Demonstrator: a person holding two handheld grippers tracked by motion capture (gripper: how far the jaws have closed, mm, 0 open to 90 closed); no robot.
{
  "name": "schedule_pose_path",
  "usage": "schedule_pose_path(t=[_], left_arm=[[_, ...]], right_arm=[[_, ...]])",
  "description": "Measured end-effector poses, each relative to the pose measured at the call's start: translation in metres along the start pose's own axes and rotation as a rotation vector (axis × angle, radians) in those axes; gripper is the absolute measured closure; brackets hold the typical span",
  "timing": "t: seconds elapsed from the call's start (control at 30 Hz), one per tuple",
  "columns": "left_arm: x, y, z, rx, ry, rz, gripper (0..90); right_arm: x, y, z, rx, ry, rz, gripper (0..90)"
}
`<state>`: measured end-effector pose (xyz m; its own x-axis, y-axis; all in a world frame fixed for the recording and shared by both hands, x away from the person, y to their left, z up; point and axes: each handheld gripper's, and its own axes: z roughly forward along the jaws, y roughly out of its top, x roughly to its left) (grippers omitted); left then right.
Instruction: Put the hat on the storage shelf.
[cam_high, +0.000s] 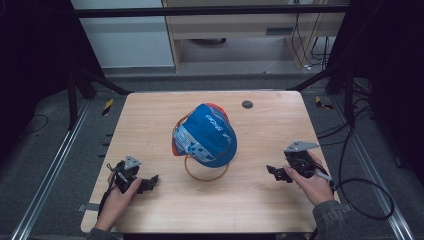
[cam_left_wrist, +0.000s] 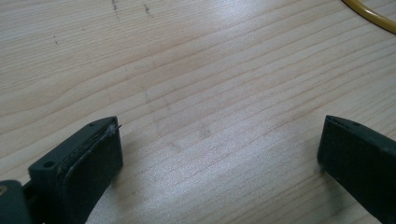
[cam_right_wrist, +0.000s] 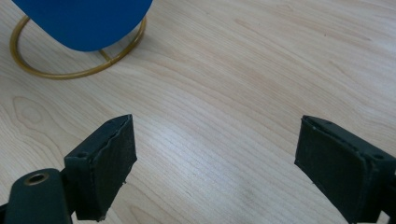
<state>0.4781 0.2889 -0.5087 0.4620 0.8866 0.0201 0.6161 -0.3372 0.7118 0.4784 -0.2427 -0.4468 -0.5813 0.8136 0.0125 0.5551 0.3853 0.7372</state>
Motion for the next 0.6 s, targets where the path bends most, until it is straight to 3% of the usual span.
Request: schedule_pose_path(t=[0.6], left_arm=[[0.0,0.0,0.0,0.003,0.001,0.001,0.0]], right_arm=[[0.009,-0.022,0.02,0.048,0.009,0.008,12.6]])
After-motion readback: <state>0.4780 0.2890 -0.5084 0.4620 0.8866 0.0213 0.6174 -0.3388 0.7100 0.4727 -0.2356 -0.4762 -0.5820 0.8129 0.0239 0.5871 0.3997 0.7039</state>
